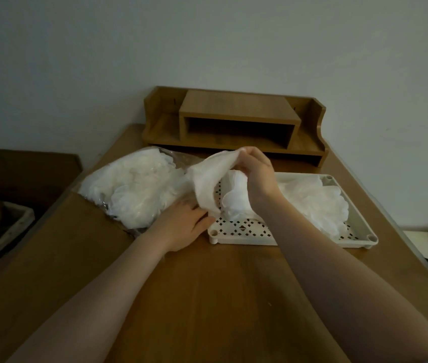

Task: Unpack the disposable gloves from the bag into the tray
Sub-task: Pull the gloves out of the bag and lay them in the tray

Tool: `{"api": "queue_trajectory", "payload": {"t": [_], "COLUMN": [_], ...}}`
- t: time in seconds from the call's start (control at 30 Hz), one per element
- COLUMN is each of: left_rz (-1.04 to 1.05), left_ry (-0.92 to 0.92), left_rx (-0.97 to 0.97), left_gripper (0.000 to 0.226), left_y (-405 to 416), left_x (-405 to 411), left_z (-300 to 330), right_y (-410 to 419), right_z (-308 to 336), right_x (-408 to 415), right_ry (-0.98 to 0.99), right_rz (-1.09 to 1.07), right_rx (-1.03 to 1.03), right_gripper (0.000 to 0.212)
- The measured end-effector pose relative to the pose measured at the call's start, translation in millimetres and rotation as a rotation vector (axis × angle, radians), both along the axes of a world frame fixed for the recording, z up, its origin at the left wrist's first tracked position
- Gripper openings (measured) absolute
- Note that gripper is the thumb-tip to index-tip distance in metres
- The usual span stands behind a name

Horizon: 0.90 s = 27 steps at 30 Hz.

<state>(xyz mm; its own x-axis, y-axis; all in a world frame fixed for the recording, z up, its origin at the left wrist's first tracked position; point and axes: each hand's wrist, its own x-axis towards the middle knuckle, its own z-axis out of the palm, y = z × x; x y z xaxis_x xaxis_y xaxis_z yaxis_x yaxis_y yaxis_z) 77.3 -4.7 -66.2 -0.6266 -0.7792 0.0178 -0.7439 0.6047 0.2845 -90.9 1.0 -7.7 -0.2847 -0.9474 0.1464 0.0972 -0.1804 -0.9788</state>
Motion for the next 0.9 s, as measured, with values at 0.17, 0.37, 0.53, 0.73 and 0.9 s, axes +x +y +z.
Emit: {"api": "queue_trajectory", "payload": {"t": [0.17,0.37,0.53,0.73,0.9], "left_rz": [0.100,0.177,0.271,0.623,0.441], "left_ry": [-0.215,0.209,0.757,0.169,0.570], "left_rx": [-0.003,0.171,0.535,0.156,-0.105], "left_gripper": [0.057,0.037,0.015,0.044,0.045], "left_y": [-11.7,-0.2,9.9,13.1,15.4], "left_x": [20.0,0.5,-27.9,-33.7,-54.3], "left_z": [6.8,25.5,43.3,63.4,84.8], "right_y": [0.3,15.8,32.3,49.3,58.0], "right_z": [6.7,7.6,19.6,27.8,27.6], "right_x": [-6.4,-18.2,-39.2,-62.5,-78.6], "right_ry": [-0.253,-0.381,-0.519,-0.539,-0.474], "right_rz": [0.005,0.036,0.114,0.268,0.393], "right_rx": [-0.050,0.021,0.074,0.121,0.206], "right_gripper": [0.026,0.024,0.026,0.031,0.018]}}
